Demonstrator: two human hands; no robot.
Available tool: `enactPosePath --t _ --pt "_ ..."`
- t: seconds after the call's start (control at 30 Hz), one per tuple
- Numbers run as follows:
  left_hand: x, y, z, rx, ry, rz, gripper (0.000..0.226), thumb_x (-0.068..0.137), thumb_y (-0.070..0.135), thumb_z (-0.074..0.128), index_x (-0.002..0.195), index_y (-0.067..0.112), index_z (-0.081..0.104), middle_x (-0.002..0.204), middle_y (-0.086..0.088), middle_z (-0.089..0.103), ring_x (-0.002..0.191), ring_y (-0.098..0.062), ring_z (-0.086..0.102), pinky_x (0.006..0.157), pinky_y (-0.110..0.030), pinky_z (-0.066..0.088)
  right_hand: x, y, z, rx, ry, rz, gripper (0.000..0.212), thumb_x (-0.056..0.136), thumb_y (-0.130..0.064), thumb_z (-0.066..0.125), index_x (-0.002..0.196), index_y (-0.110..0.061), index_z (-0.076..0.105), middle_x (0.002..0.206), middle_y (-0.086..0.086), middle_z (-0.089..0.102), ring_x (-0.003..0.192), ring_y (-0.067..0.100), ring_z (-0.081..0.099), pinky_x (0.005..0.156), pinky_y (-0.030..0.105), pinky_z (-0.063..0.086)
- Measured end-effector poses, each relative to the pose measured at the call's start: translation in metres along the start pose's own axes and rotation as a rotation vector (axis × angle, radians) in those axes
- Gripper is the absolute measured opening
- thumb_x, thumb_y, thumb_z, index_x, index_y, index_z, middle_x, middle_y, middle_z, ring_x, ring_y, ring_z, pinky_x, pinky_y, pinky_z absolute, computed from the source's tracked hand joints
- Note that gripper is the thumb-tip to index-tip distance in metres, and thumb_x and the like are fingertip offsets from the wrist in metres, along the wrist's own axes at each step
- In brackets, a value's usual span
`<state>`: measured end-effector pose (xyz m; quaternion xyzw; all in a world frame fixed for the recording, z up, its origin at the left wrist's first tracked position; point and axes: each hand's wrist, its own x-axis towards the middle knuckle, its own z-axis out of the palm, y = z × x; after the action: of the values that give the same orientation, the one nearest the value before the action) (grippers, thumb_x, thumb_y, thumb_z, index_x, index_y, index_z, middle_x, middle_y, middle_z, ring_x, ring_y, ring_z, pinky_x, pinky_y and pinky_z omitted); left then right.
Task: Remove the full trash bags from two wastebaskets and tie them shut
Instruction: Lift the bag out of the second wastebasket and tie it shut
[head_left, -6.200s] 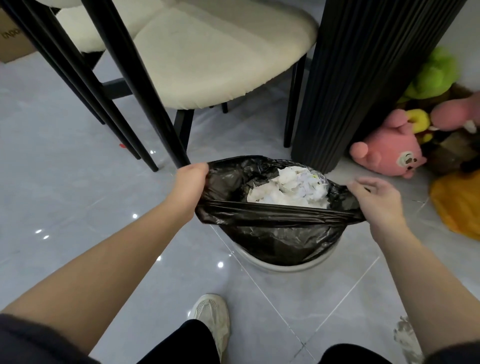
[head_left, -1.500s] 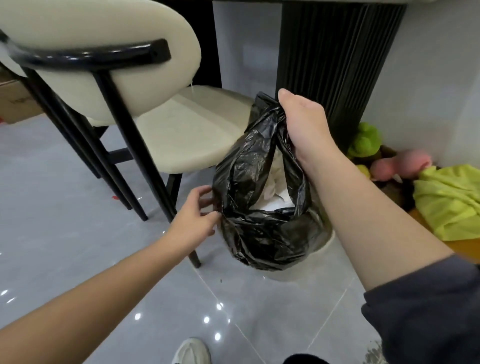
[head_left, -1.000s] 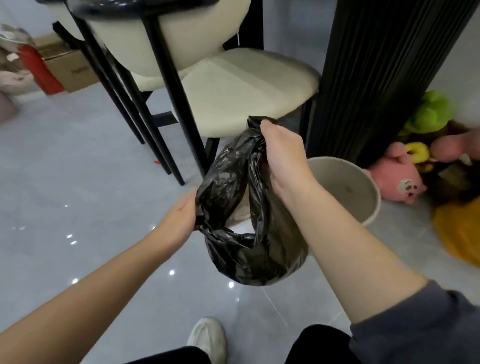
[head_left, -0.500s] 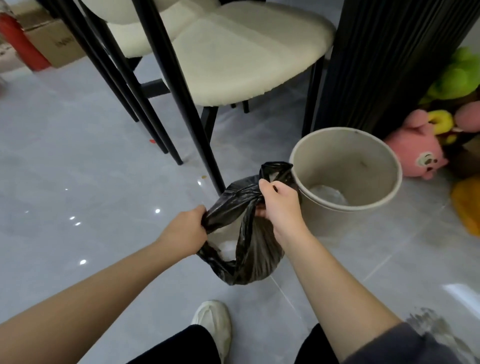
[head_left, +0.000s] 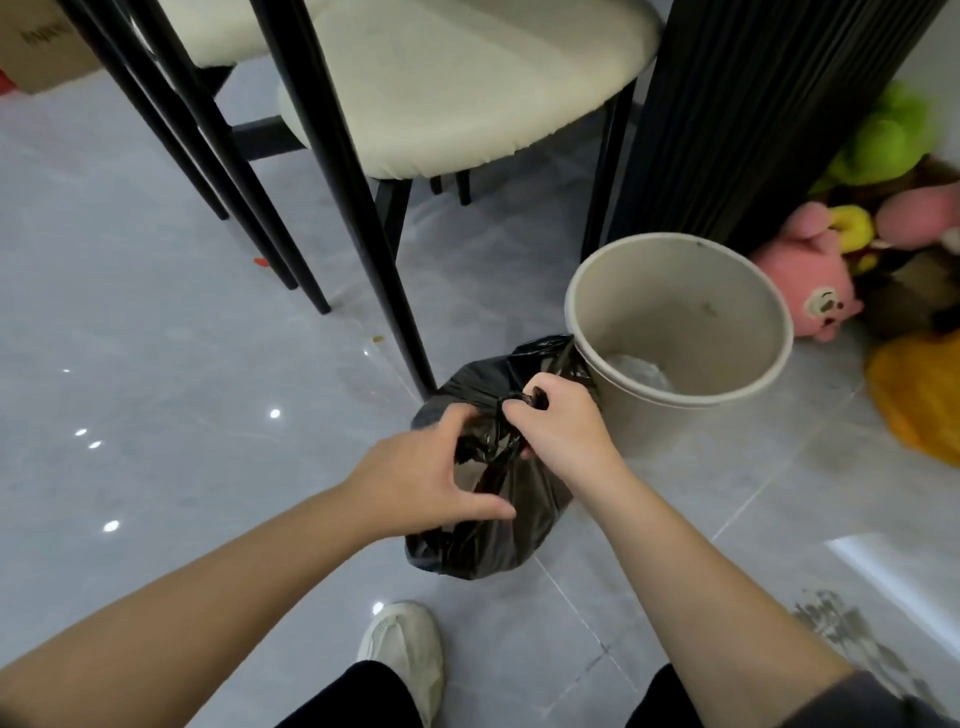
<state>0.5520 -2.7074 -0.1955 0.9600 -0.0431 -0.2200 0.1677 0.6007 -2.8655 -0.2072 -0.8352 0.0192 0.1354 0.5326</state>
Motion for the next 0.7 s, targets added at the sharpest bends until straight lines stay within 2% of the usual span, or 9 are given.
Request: enactPosePath --t 0.03,0.1,0.17,0.27,0.37,0.47,0.53,0.6,0.7 --pt "0.002 0.004 0.007 0.079 0.010 0.023 0.077 0.068 0.066 0.062 0.129 0.029 0.033 0.110 0.007 0.060 0.100 -0.019 0.061 0.073 -0.031 0.045 0.000 -0.001 0.001 0.012 -0.009 -0.008 0.025 0.080 -0.015 0.062 0.063 -0.012 0.044 0.058 0.002 0.047 0.044 0.012 0.054 0.048 0.030 0.048" --pt "0.008 0.008 0.014 0.150 0.128 0.045 0.029 0.084 0.033 0.055 0.110 0.020 0.049 0.104 -0.001 0.061 0.098 -0.026 0.061 0.066 -0.029 0.040 -0.001 -0.002 0.002 0.034 -0.025 -0.009 0.032 0.082 -0.018 0.064 0.063 -0.014 0.040 0.057 -0.001 0.048 0.043 0.011 0.058 0.050 0.031 0.049" --pt "0.011 0.003 0.011 0.099 0.223 -0.015 0.005 0.087 0.019 0.046 0.088 0.019 0.051 0.096 -0.008 0.064 0.092 -0.031 0.060 0.064 -0.030 0.040 -0.001 -0.002 0.000 0.039 -0.041 -0.005 0.034 0.083 -0.021 0.065 0.063 -0.015 0.038 0.056 -0.003 0.051 0.046 0.012 0.061 0.048 0.026 0.047" --pt "0.007 -0.013 0.007 -0.002 0.252 -0.097 0.011 0.088 0.018 0.043 0.079 0.017 0.050 0.085 -0.009 0.064 0.083 -0.033 0.060 0.067 -0.035 0.049 -0.002 -0.001 -0.008 0.030 -0.094 0.041 0.032 0.088 -0.032 0.061 0.068 -0.011 0.048 0.059 0.005 0.063 0.046 0.010 0.060 0.045 0.018 0.045" --pt "0.005 -0.032 0.010 0.007 0.289 -0.110 0.016 0.088 0.019 0.041 0.085 0.016 0.056 0.083 -0.006 0.063 0.082 -0.032 0.060 0.068 -0.038 0.050 0.000 0.007 -0.014 0.085 -0.117 0.139 0.029 0.094 -0.036 0.048 0.078 -0.013 0.055 0.060 0.005 0.065 0.046 0.015 0.059 0.046 0.024 0.045" --pt "0.006 -0.045 0.011 0.018 0.339 -0.104 0.014 0.088 0.017 0.042 0.075 0.022 0.044 0.077 0.000 0.054 0.079 -0.030 0.058 0.061 -0.034 0.043 0.007 0.022 -0.022 -0.089 0.027 0.128 0.014 0.090 -0.026 0.046 0.101 -0.025 0.054 0.062 0.002 0.066 0.049 0.020 0.063 0.056 0.032 0.054" --pt "0.005 -0.052 0.011 0.049 0.365 -0.102 0.014 0.089 0.016 0.042 0.077 0.021 0.046 0.078 0.000 0.054 0.078 -0.029 0.058 0.059 -0.032 0.039 0.011 0.031 -0.027 -0.282 0.026 0.065 0.043 0.084 -0.019 0.045 0.121 -0.042 0.045 0.070 0.001 0.066 0.066 0.025 0.066 0.071 0.039 0.056" --pt "0.004 -0.057 0.011 0.101 0.382 -0.099 0.014 0.090 0.016 0.042 0.086 0.017 0.055 0.084 -0.002 0.058 0.079 -0.029 0.059 0.059 -0.032 0.038 0.010 0.033 -0.028 -0.431 -0.081 -0.022 0.065 0.084 -0.015 0.042 0.133 -0.056 0.028 0.072 0.000 0.062 0.075 0.028 0.062 0.073 0.039 0.053" --pt "0.001 -0.064 0.009 0.174 0.391 -0.067 0.017 0.090 0.017 0.043 0.094 0.016 0.059 0.086 -0.001 0.059 0.077 -0.029 0.060 0.057 -0.030 0.038 0.008 0.029 -0.023 -0.626 -0.202 -0.119 0.069 0.087 -0.019 0.042 0.136 -0.061 0.017 0.086 0.004 0.062 0.085 0.032 0.060 0.070 0.036 0.046"
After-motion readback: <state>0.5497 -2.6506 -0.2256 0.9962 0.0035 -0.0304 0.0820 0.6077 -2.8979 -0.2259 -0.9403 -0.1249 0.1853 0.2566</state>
